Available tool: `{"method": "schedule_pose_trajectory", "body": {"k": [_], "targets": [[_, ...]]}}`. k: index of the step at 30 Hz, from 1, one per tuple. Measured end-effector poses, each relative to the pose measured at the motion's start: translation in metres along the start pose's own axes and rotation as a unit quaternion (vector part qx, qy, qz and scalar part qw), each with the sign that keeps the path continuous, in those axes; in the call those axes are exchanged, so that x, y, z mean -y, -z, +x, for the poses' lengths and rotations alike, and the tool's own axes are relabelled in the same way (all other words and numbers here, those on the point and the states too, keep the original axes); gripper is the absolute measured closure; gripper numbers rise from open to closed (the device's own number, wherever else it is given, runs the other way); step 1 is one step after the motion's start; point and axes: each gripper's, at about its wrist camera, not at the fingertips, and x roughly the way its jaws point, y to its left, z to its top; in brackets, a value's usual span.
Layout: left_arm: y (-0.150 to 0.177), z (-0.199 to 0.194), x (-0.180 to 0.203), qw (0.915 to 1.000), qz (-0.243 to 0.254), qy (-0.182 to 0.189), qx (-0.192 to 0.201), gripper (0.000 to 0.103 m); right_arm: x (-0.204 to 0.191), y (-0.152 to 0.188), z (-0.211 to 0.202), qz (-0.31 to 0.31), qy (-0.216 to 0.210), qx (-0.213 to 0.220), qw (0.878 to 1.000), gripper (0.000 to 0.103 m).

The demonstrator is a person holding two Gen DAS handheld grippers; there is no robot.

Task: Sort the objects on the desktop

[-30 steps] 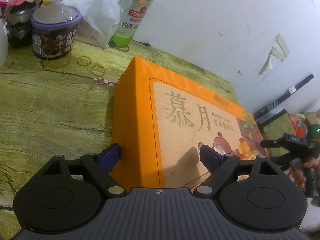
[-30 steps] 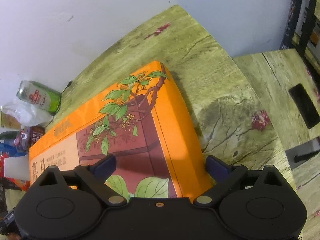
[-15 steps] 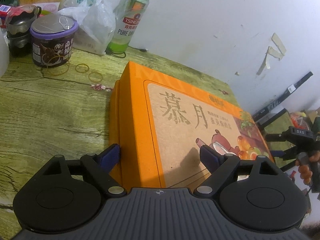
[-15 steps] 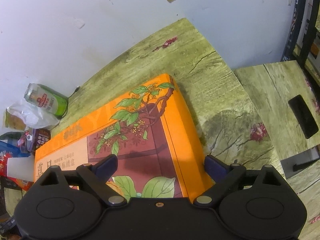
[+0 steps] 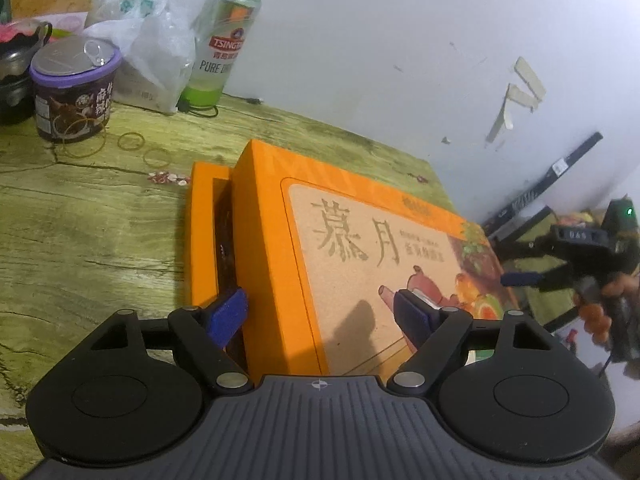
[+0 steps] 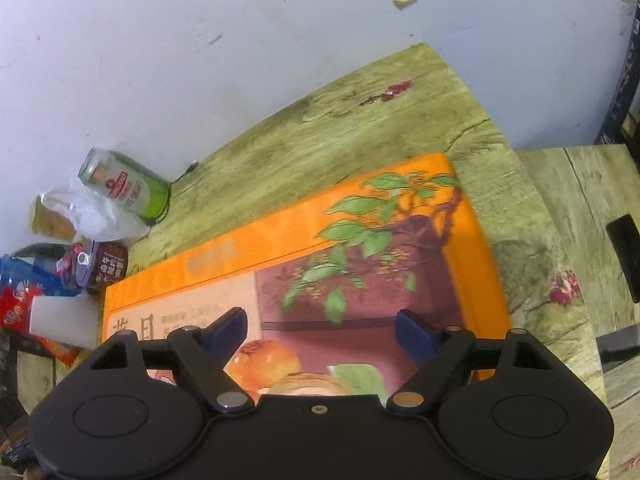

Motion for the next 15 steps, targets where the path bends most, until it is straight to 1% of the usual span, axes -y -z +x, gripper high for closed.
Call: {"method": "schedule_pose_trajectory", "body": {"k": [2, 5, 7, 10, 13, 15], "targets": [[0.000, -0.001, -0.003, 0.9999, -0.008, -0.009, -0.001, 0.019, 0.003, 0.000, -0.003, 0.005, 0.008, 0.008, 1.000, 0.022], [-0.002, -0.002, -0.010, 0.9997, -0.018, -0.017, -0.006, 0.016, 0.016, 0.002, -0.015, 0.027, 0.025, 0.034, 0.999, 0.014], [-0.005, -0.002, -0.011, 0.9996, -0.016, -0.018, -0.011, 0.015, 0.030, 0.005, -0.025, 0.042, 0.041, 0.053, 0.997, 0.003], [-0.008, -0.001, -0.006, 0.9995, -0.010, -0.016, -0.024, 0.011, 0.058, 0.011, -0.033, 0.064, 0.068, 0.063, 0.994, 0.001], [-0.007, 0.004, -0.001, 0.9989, -0.004, -0.024, -0.041, 0.010, 0.086, 0.019, -0.032, 0.098, 0.080, 0.056, 0.990, 0.001], [-0.007, 0.007, 0.001, 0.9984, 0.000, -0.031, -0.048, 0.009, 0.097, 0.024, -0.033, 0.116, 0.085, 0.060, 0.988, 0.001]]}}
